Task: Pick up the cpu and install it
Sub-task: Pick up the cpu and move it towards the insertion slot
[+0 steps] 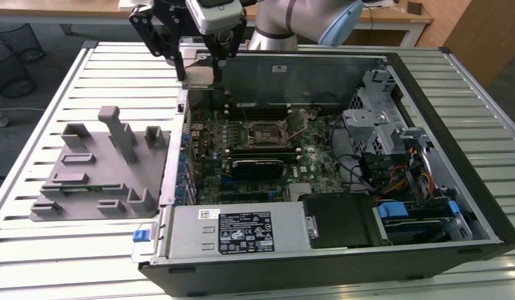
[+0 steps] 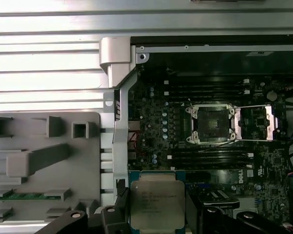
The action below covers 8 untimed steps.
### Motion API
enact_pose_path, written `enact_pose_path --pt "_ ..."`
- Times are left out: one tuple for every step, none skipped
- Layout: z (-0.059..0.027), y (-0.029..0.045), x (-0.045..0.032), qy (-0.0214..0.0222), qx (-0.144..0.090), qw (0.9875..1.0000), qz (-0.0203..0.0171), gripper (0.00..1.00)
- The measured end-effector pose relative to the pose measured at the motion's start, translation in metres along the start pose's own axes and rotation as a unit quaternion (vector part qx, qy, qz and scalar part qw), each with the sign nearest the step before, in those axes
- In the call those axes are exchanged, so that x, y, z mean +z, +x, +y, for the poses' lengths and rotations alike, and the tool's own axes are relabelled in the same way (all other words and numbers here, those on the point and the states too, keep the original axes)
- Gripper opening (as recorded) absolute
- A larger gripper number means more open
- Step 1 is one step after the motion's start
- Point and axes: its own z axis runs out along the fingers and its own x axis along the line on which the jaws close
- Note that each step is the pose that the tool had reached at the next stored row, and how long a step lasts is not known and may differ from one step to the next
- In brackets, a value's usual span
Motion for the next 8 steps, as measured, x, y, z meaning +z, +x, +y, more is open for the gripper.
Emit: enact_pose_path --pt "0.0000 -0.0008 0.0001 -0.0001 0.000 1.0000 0.0000 0.54" --pt "0.0001 -0.0016 0.0000 0.0000 0.000 1.0000 0.0000 0.54" --pt "0.0001 -0.0024 0.0000 0.0000 0.000 1.0000 0.0000 0.54" --pt "0.0001 -0.0034 0.0001 0.0000 0.000 1.0000 0.0000 0.54" --pt "0.0002 -0.0043 0.0000 0.0000 0.000 1.0000 0.0000 0.54" --pt "0.0002 -0.0052 0.0001 0.0000 0.000 1.0000 0.0000 0.54" --pt "0.0002 -0.0063 0.0001 0.0000 0.000 1.0000 0.0000 0.54" --pt "0.0003 -0.0072 0.0001 0.0000 0.000 1.0000 0.0000 0.54"
